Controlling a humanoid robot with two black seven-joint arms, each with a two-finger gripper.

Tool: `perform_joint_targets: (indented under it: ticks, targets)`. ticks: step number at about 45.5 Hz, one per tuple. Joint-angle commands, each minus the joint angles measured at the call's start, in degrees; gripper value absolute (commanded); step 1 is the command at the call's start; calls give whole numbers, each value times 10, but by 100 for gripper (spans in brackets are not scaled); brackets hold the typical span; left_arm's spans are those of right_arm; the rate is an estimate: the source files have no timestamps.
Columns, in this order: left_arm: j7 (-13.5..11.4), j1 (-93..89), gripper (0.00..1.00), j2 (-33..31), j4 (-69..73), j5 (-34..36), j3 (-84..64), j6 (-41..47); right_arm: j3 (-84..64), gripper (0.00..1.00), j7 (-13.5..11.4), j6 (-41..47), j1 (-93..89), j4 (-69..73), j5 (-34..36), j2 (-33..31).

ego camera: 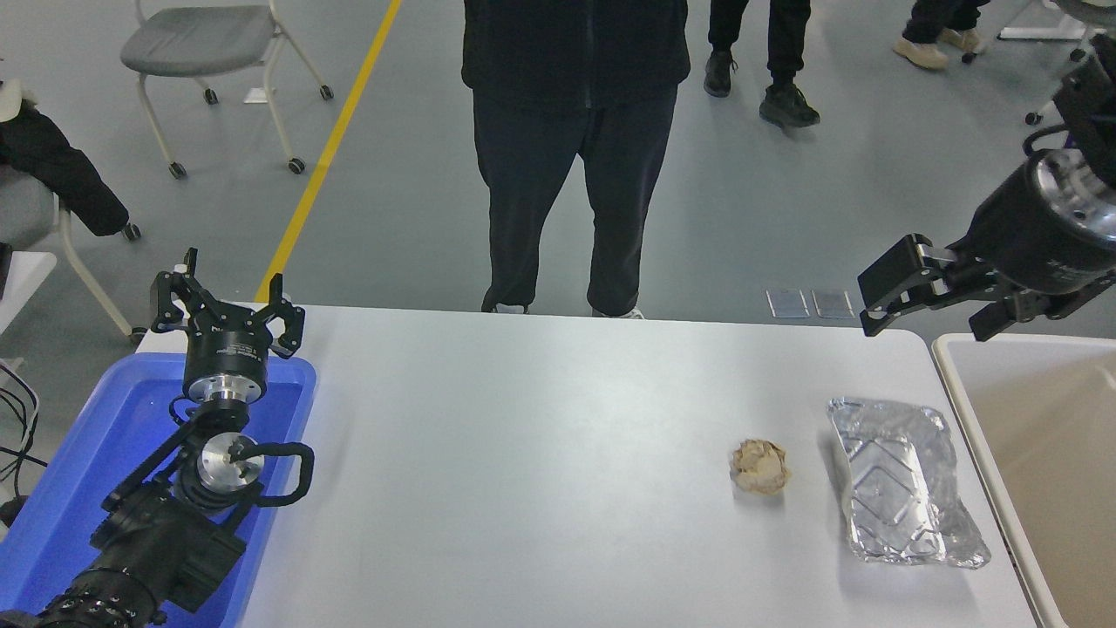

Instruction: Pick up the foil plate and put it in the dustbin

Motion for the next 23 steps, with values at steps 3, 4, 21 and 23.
perform_joint_targets:
  ticks: [3,4,21,23]
  targets:
    - [0,0,99,0,0,0,0,0,116,100,3,0,-181,-125,-136,-68]
    - [0,0,99,0,0,0,0,0,124,100,3,0,-193,-128,-143,-67]
    - [0,0,99,0,0,0,0,0,236,100,4,0,-380,-175,-279,-58]
    - [0,0,99,0,0,0,0,0,237,100,5,-6,-398,-179,-283,-55]
